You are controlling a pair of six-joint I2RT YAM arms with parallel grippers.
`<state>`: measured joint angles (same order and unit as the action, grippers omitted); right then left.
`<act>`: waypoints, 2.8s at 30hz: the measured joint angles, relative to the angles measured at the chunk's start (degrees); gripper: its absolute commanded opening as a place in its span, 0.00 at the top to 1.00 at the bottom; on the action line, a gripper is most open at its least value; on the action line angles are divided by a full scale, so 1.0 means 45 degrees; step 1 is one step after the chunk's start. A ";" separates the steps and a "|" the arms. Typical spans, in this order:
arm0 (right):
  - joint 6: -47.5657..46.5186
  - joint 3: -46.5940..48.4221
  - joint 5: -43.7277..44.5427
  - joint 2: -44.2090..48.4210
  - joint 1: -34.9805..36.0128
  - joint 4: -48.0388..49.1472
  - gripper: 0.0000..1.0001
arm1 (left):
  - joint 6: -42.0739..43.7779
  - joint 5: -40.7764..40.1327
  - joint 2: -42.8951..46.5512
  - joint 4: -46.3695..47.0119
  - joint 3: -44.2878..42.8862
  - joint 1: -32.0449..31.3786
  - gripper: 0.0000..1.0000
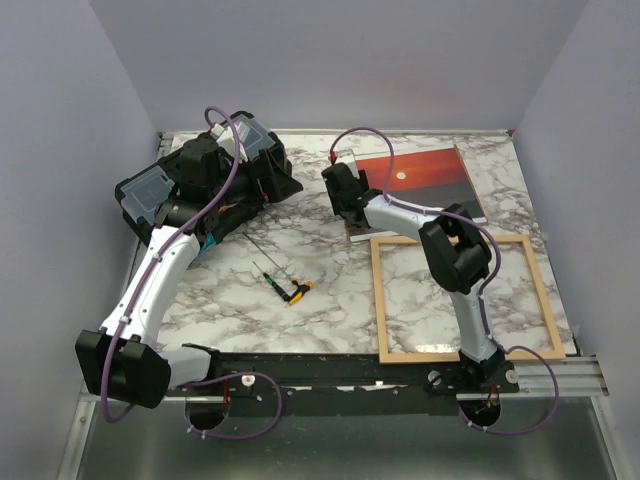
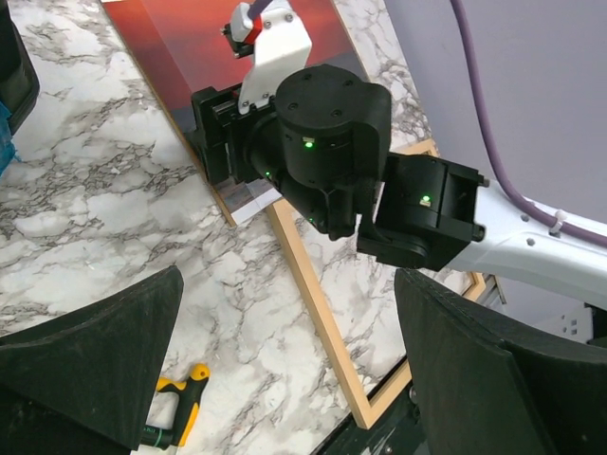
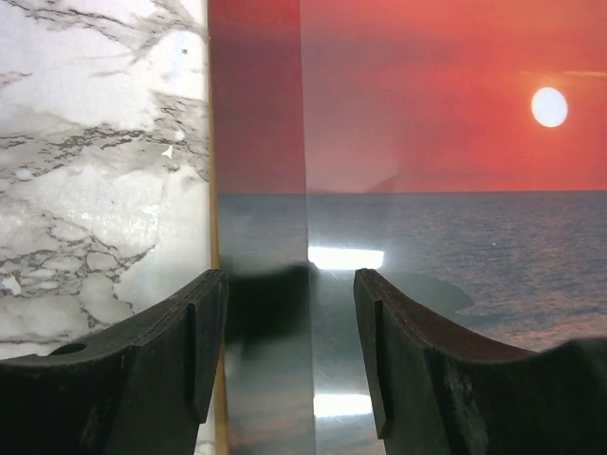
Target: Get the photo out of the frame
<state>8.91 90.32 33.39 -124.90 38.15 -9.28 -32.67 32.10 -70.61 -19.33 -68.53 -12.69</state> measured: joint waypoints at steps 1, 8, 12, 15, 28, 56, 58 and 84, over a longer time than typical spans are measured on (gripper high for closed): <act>0.0010 -0.0097 -0.0010 0.0165 -0.0044 -0.0015 0.35 | 0.0000 0.0015 0.0000 -0.0005 0.0000 0.0000 0.03; 0.0413 -0.1413 -0.1545 0.2244 -0.1807 -0.0005 0.31 | -0.0112 0.0272 -0.0340 0.0272 0.0087 0.0034 0.03; 0.0345 -0.1812 -0.3118 0.3167 -0.3453 0.0233 0.24 | -0.0578 0.0743 -0.0787 0.0753 0.0452 0.0000 0.03; 0.0170 -0.2093 -0.3536 0.3327 -0.3279 0.0549 0.24 | -0.0865 0.1059 -0.1180 0.0962 0.0627 -0.0024 0.03; 0.0622 -0.1855 -0.0583 0.1763 0.0452 -0.0238 0.54 | -0.0996 0.1166 -0.1375 0.1049 0.0758 -0.0029 0.03; -0.0102 -0.0316 -0.0296 0.0228 0.0534 -0.0641 0.56 | -0.0971 0.1161 -0.0976 0.1030 0.0758 -0.0024 0.03; -0.0102 -0.0316 -0.0296 0.0228 0.0534 -0.0641 0.56 | -0.0971 0.1161 -0.0976 0.1035 0.0758 -0.0024 0.03; -0.0068 -0.0316 -0.0423 0.0039 0.0622 -0.0865 0.60 | -0.0971 0.1161 -0.0976 0.1035 0.0758 -0.0010 0.03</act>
<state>8.60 88.90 31.48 -124.73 40.95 -13.17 -37.04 37.32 -75.00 -14.68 -65.12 -12.73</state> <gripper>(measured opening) 0.409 0.968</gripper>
